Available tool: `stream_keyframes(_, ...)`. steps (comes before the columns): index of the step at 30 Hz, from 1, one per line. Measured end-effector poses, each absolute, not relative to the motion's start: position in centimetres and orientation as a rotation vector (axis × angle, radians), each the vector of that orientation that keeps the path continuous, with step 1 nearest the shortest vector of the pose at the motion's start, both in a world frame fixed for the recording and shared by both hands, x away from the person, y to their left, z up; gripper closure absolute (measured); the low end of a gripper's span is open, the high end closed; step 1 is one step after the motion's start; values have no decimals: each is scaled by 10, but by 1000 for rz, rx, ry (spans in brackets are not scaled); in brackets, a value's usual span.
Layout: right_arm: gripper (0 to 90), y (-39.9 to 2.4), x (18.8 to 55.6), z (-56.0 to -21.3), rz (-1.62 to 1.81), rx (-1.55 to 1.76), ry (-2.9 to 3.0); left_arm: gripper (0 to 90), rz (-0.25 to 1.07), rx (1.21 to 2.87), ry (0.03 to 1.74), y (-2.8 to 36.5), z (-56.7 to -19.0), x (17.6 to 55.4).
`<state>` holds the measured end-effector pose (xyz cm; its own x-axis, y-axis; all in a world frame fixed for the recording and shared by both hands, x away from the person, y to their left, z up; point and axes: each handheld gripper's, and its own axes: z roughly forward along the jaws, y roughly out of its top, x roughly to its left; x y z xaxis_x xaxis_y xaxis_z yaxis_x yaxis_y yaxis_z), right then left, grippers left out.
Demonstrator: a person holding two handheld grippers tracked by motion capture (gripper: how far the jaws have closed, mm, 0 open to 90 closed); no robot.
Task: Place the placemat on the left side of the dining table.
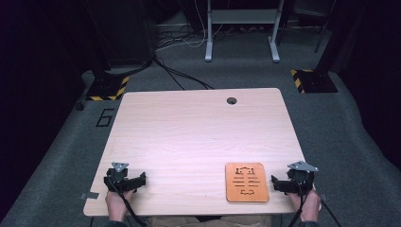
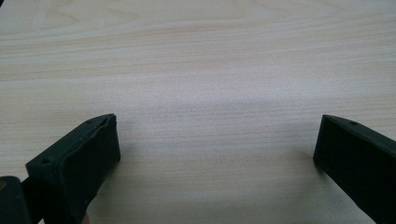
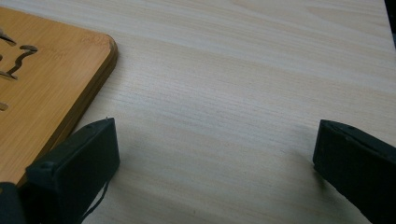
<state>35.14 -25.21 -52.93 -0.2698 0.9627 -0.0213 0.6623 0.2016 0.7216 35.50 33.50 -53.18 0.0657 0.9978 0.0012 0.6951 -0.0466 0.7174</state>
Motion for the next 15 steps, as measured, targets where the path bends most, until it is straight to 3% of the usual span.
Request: stream_keyframes(15, 0, -238, 351, -520, 916, 1533, 2085, 2, 707, 1797, 1687, 336, -532, 355)
